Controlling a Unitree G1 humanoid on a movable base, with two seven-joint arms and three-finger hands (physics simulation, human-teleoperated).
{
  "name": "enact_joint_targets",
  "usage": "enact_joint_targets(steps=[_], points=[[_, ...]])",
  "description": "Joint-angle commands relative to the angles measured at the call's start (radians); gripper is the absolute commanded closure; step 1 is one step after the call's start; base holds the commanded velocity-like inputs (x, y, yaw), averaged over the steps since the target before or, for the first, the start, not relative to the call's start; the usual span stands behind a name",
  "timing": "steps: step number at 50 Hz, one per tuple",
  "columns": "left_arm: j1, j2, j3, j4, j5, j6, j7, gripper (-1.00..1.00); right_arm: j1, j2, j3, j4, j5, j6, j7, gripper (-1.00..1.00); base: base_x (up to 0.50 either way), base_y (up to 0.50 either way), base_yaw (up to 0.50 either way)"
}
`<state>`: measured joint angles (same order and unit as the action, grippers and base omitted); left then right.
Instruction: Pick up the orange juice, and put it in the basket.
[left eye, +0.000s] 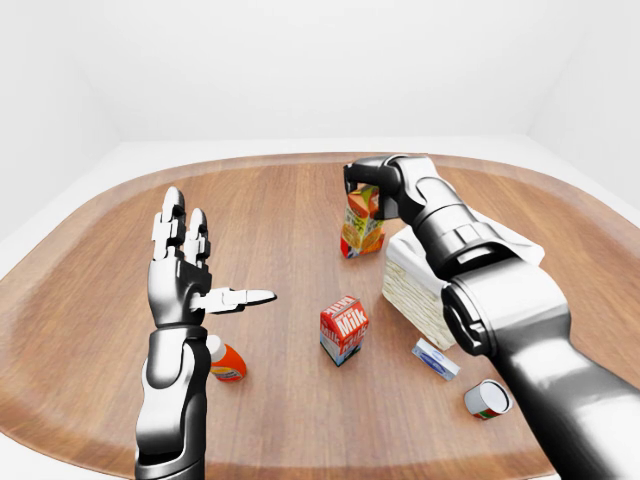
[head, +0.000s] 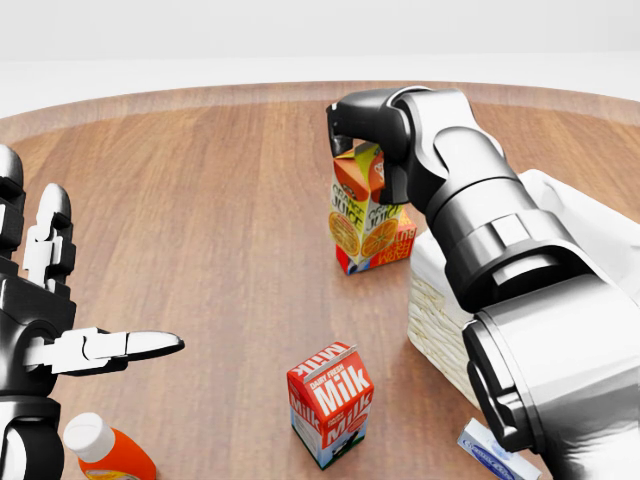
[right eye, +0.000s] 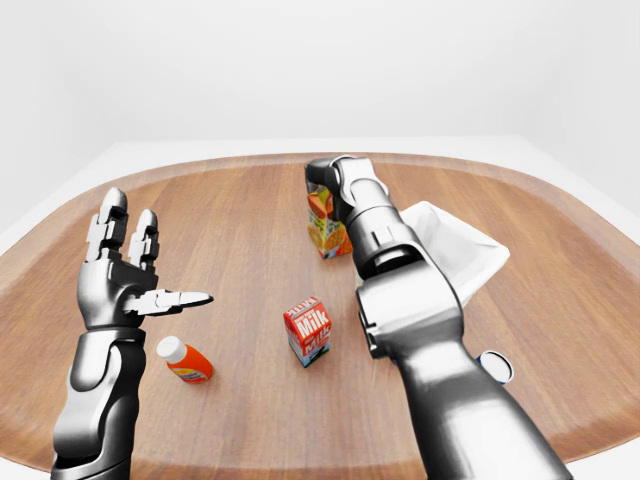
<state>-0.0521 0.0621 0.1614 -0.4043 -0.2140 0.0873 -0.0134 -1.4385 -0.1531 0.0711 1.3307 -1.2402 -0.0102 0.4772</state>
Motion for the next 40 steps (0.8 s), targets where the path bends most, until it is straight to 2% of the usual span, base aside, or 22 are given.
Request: enact_joint_targets(steps=[1, 30, 40], points=[[0.0, 0.0, 0.0, 0.0, 0.0, 0.0, 0.0, -1.0, -0.045, -0.018, -0.004, -0.033, -0.001, 0.008, 0.034, 1.0, 0.0, 0.0, 0.0], [-0.003, 0.001, 0.001, 0.007, -0.001, 0.0, -0.002, -1.0, -0.047, -0.059, -0.004, -0.106, 0.016, 0.046, 0.134, 1.0, 0.0, 0.0, 0.0], [-0.004, 0.002, 0.002, 0.008, -0.001, 0.0, -0.002, -1.0, -0.066, -0.073, -0.009, -0.15, 0.027, 0.068, 0.19, 1.0, 0.0, 0.0, 0.0]])
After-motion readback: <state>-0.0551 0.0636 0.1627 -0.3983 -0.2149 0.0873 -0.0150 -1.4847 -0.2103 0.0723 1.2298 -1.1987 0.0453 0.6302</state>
